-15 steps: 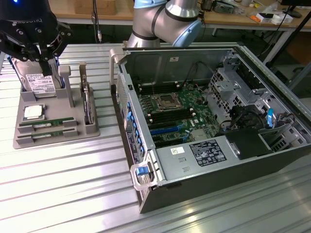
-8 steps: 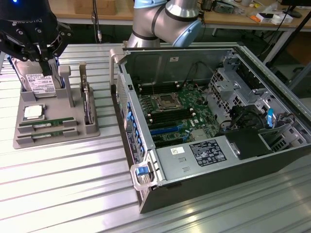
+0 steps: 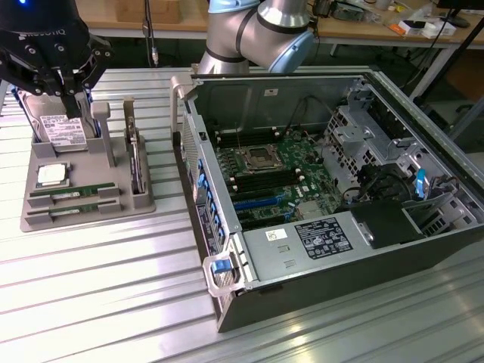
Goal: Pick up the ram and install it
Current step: 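Pick up the ram and move it above insertion slot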
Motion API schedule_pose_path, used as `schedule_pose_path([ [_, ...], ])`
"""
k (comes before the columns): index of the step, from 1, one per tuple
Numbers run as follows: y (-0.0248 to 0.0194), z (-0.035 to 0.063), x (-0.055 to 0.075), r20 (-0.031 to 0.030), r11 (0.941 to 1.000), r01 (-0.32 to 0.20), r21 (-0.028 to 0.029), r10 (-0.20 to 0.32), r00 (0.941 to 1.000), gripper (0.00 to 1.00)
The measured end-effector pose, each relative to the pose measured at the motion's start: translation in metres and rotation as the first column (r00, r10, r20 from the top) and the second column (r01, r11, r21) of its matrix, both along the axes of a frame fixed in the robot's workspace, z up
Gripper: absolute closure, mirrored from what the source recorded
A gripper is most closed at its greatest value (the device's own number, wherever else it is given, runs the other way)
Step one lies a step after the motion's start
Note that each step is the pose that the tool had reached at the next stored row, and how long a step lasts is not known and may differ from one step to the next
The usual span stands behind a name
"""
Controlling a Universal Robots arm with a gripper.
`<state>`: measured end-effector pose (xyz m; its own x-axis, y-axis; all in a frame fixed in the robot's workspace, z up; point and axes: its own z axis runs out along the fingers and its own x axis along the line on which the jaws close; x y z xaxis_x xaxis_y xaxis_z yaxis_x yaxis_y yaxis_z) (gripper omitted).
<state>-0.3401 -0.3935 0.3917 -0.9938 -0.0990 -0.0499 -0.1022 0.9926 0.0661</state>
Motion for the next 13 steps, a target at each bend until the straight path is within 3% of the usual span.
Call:
schedule_pose_path([
  [13,0.0000,-0.0001,-0.0003,0.0003,0.9991,0.041,-0.0005,-0.041,0.9991,0.89],
])
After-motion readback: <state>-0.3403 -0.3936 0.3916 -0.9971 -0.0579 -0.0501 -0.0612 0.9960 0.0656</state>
